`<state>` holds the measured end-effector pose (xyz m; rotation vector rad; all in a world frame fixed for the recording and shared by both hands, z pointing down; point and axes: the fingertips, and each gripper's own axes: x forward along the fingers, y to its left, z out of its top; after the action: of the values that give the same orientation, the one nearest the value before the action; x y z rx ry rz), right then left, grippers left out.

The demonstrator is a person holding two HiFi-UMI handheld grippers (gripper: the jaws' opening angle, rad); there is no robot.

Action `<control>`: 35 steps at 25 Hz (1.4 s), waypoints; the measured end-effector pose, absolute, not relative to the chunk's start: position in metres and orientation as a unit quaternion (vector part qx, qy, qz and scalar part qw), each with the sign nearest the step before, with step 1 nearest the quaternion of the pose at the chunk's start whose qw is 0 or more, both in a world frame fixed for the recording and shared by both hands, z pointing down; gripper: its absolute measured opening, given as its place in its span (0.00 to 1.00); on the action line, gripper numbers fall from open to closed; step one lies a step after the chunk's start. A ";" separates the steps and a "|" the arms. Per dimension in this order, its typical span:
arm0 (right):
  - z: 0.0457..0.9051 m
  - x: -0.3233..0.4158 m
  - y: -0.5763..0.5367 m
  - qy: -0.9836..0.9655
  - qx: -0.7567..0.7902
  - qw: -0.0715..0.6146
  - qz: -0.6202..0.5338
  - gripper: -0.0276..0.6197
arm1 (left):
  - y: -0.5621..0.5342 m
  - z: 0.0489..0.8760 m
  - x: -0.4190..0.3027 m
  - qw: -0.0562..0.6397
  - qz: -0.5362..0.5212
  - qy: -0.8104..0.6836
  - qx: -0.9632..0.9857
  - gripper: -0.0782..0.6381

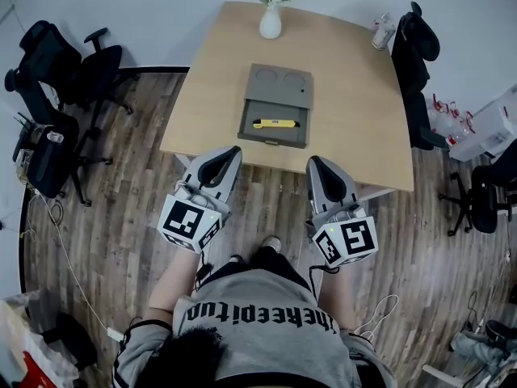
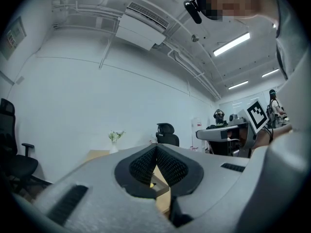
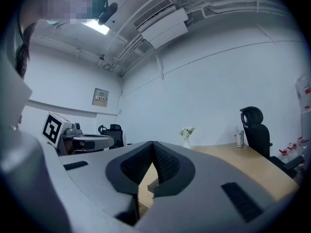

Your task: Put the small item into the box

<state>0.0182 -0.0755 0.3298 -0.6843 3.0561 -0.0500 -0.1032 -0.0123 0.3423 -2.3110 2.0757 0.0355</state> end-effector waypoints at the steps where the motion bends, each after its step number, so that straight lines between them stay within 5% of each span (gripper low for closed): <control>1: 0.330 0.019 -0.070 0.975 -0.221 0.005 -0.016 0.05 | -0.007 0.342 -0.103 0.017 0.012 0.666 -0.745 0.13; 35: 0.323 0.037 0.065 0.964 -0.266 0.014 0.003 0.05 | 0.111 0.336 -0.094 0.029 0.035 0.630 -0.775 0.13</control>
<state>0.0368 0.0655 0.3232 -0.8286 3.0012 0.0080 -0.0942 0.1108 0.3356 -2.3908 1.9444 0.1092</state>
